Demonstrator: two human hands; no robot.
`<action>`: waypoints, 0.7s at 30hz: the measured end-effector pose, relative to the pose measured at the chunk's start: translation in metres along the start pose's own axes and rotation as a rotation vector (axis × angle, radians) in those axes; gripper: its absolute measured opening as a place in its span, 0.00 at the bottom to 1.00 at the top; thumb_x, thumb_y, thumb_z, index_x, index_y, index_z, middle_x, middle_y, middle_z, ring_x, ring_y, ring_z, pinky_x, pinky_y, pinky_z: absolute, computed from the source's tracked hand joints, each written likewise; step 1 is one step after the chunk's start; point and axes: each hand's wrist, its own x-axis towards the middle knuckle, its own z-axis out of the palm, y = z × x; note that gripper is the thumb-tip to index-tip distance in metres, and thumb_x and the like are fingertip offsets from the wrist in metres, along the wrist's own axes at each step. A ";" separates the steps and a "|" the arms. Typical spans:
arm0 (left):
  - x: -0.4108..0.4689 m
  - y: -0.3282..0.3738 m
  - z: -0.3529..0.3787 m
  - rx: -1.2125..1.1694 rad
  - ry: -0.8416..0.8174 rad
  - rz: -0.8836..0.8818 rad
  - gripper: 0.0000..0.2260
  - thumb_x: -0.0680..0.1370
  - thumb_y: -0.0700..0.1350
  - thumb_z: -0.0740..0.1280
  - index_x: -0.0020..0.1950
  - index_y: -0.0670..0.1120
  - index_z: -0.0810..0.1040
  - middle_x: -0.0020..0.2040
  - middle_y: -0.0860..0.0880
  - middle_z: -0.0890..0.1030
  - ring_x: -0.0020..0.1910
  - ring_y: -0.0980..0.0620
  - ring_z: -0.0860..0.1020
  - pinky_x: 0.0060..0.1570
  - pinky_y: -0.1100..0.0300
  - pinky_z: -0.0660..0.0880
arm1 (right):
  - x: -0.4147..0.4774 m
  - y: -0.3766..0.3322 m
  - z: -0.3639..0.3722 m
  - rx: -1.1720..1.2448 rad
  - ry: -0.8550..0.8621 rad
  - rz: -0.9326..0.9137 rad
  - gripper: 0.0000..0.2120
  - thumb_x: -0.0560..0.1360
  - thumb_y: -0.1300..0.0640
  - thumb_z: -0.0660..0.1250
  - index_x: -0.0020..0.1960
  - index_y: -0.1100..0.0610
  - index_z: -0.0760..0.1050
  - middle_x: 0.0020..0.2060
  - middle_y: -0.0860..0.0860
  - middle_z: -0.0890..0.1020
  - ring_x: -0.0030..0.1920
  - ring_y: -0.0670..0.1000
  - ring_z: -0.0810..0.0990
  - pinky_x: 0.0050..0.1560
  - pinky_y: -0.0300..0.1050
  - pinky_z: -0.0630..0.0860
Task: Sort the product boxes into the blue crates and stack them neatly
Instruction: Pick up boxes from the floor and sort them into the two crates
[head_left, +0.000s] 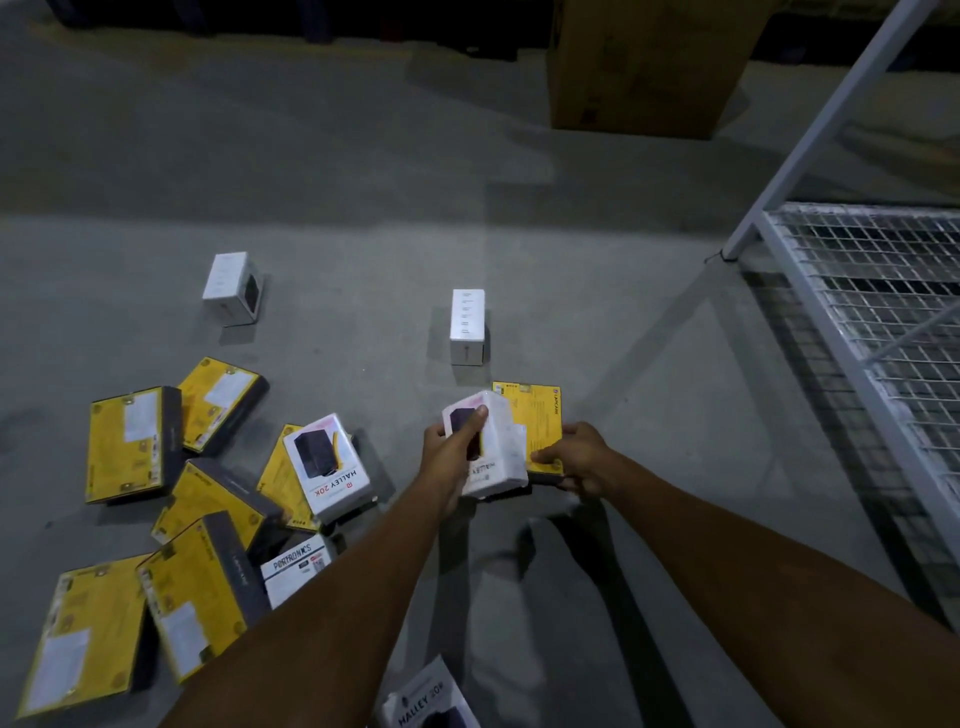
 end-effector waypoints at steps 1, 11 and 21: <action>-0.004 -0.001 0.004 -0.017 -0.009 -0.010 0.29 0.67 0.55 0.79 0.59 0.39 0.74 0.52 0.38 0.82 0.45 0.39 0.84 0.44 0.41 0.82 | 0.000 0.002 0.001 0.039 -0.027 0.011 0.22 0.68 0.75 0.71 0.61 0.64 0.77 0.51 0.61 0.84 0.45 0.59 0.83 0.32 0.47 0.82; -0.005 0.002 0.009 -0.003 -0.177 -0.189 0.18 0.74 0.59 0.70 0.56 0.47 0.82 0.50 0.41 0.85 0.44 0.41 0.84 0.51 0.48 0.79 | -0.007 0.001 0.001 0.117 -0.090 0.090 0.26 0.68 0.44 0.74 0.62 0.57 0.79 0.44 0.51 0.87 0.41 0.52 0.84 0.42 0.44 0.77; -0.119 0.129 0.020 -0.071 -0.217 -0.230 0.18 0.76 0.64 0.65 0.54 0.53 0.82 0.41 0.47 0.83 0.38 0.45 0.81 0.43 0.49 0.77 | -0.144 -0.097 -0.020 0.129 0.066 -0.110 0.49 0.47 0.38 0.83 0.61 0.59 0.76 0.50 0.55 0.85 0.43 0.54 0.87 0.42 0.54 0.85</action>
